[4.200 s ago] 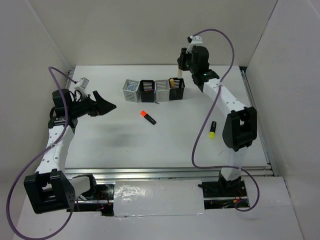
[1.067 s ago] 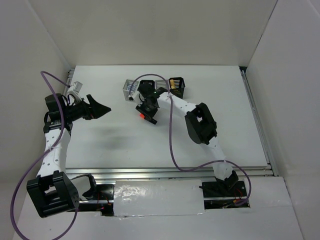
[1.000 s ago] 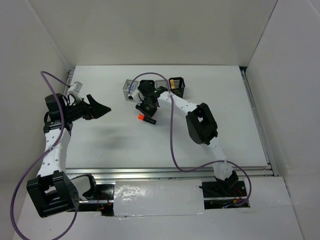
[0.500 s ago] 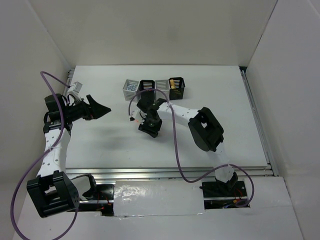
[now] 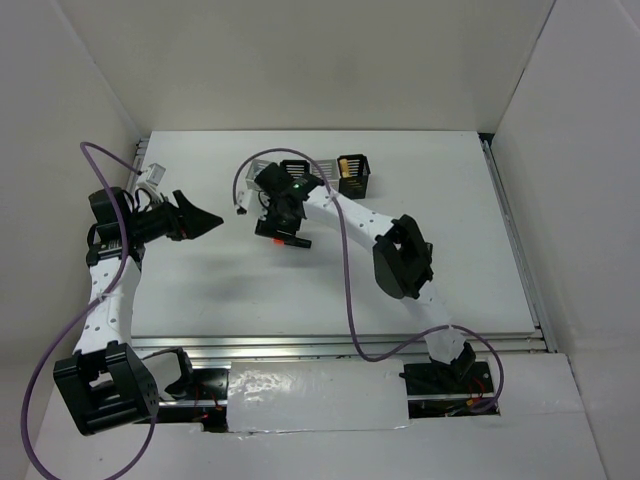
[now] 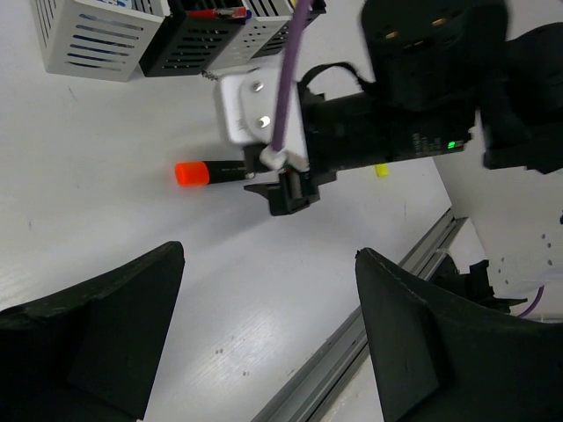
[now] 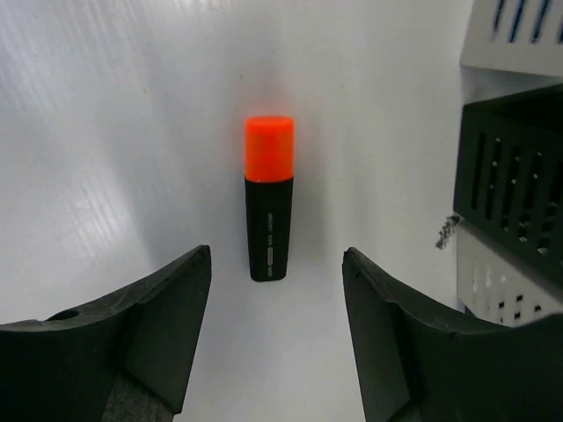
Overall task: Sort the stationery into containers
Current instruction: Pick up the pen from the center of the board.
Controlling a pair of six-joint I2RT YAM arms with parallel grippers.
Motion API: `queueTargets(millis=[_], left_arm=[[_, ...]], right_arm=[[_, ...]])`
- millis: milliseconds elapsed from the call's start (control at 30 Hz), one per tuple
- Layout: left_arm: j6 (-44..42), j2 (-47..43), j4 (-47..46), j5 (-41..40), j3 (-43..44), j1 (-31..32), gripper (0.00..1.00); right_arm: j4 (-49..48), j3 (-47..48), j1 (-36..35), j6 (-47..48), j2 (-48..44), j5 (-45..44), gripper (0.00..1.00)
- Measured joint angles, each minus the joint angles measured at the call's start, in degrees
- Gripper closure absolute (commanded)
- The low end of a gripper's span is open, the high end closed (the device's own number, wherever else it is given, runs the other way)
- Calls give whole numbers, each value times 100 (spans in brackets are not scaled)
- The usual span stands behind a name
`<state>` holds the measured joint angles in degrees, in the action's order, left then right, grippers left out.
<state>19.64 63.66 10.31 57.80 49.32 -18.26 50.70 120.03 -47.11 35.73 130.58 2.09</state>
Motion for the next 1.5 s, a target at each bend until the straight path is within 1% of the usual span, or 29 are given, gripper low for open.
queueTargets(millis=[233,333,600,700,733,800,833,900,967,1100,1233,1333,1500], left_arm=[[-24,2,2,33,0,-15,9],[-44,13,17,50,0,-48,9],[-155,50,70,68,-17,-146,9],[-151,140,72,101,-28,-162,10],[-153,177,74,109,-28,-164,10],[-155,238,94,111,-33,-177,10],[-155,251,111,114,-33,-188,10],[-162,256,144,120,-33,-201,10],[-173,256,157,149,-33,-212,10],[-177,247,177,155,-33,-223,10],[-175,219,195,177,-33,-223,10],[-166,168,192,195,-33,-223,10],[-177,83,236,212,-33,-225,10]], right_arm=[[138,13,-61,452,772,-280,30],[149,195,-63,542,809,-354,28],[208,328,-63,726,944,-221,34],[321,474,-66,868,1027,-74,41],[363,514,-72,920,1051,-37,48],[463,564,-85,1043,1088,57,54],[529,601,-94,1084,1110,103,61],[632,638,-114,1189,1130,179,69],[721,640,-129,1266,1130,240,72],[793,435,-151,1388,1012,343,70],[855,-498,-291,1451,481,332,64],[1078,-933,-518,1471,247,260,59],[1475,-925,-844,1434,313,35,52]])
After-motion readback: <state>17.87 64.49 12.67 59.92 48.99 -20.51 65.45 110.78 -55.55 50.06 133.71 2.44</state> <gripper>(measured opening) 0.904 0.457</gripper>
